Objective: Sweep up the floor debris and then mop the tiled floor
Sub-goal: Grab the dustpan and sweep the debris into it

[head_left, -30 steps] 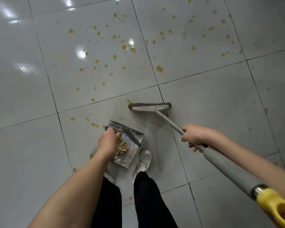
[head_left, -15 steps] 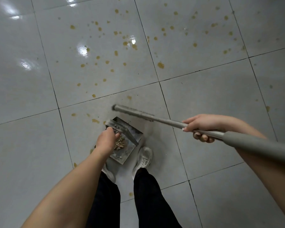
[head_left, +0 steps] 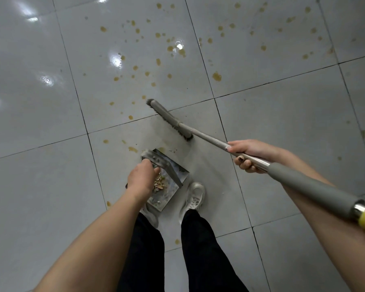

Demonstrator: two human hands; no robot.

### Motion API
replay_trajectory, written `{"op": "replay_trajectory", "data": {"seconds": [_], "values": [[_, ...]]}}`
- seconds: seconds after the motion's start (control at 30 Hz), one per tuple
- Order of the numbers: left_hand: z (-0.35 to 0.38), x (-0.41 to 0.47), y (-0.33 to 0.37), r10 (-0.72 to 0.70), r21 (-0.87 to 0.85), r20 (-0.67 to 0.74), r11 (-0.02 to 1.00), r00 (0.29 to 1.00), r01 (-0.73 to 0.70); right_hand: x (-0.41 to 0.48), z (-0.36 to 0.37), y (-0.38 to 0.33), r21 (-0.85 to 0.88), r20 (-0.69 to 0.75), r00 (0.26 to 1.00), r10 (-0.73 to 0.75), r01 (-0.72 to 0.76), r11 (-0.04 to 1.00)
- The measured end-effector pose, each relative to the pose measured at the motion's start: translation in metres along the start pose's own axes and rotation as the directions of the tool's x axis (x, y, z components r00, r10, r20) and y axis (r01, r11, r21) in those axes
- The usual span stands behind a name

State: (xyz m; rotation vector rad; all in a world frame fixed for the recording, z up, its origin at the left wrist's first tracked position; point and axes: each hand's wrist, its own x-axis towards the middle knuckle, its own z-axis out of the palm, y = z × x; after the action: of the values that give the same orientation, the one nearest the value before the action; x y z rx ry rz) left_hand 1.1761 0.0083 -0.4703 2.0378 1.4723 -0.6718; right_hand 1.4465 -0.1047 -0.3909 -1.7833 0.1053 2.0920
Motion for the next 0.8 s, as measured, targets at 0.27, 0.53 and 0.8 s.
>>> {"op": "replay_trajectory", "data": {"seconds": [0.27, 0.53, 0.8], "values": [[-0.007, 0.013, -0.009, -0.038, 0.070, 0.025, 0.997, 0.999, 0.037, -0.002, 0.004, 0.008, -0.148, -0.098, 0.994, -0.050, 0.035, 0.988], [-0.019, 0.042, -0.009, 0.002, 0.037, 0.084, 0.999, 0.996, -0.005, 0.012, 0.010, 0.012, -0.006, -0.060, 0.998, -0.005, 0.005, 1.000], [-0.015, 0.047, -0.013, 0.068, -0.013, 0.093, 0.998, 0.993, -0.067, 0.035, 0.057, 0.044, 0.126, 0.156, 0.930, 0.334, -0.354, 0.927]]}}
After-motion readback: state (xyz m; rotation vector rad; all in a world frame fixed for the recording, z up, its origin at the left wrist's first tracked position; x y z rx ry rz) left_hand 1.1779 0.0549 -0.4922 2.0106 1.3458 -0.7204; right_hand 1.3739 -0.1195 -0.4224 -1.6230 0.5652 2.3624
